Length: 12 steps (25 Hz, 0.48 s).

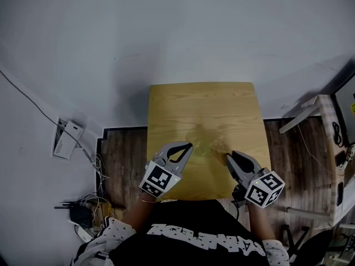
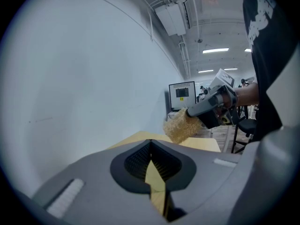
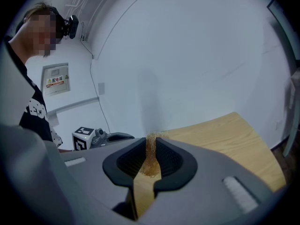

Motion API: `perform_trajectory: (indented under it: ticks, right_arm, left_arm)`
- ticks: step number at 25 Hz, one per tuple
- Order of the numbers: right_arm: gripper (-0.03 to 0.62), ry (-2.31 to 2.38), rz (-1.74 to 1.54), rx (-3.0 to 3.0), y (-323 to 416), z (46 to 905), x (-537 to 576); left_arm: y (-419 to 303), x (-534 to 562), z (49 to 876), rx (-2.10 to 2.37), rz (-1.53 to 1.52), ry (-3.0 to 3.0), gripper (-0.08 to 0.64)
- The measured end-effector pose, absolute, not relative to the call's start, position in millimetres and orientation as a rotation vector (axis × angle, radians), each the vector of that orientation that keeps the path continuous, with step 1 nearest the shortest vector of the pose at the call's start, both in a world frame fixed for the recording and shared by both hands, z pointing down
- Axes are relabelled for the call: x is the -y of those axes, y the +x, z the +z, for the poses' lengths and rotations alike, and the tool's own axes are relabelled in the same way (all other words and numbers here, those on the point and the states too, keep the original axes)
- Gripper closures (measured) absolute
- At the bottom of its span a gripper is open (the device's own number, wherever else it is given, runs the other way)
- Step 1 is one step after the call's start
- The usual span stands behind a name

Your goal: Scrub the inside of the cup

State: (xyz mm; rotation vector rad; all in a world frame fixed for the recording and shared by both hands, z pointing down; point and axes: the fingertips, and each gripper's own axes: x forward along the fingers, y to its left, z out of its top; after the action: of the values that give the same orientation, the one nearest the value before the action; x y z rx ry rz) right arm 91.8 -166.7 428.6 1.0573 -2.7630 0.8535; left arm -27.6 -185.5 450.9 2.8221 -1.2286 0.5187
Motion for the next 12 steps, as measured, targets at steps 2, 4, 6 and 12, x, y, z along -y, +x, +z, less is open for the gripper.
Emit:
perform_trajectory:
  ticks: [2,4,6,12]
  right_arm:
    - [0.517,1.056,0.851,2.765,91.5,428.5,165.4]
    - [0.517,1.055,0.850,2.766,90.7,428.3,164.7]
    - [0.517,1.051,0.850,2.764,89.6,427.5,164.2]
    - [0.517,1.056,0.858,2.766,90.2,429.1,161.7]
  left_arm:
    - [-28.3,184.3,451.2,1.231,0.521,2.818,0.558]
    - [-29.7,183.6,451.6,1.235,0.525,2.814,0.558]
    - [-31.0,183.4,451.7,1.239,0.527,2.811,0.558]
    - [-32.0,180.5,451.4,1.241,0.530,2.806,0.558]
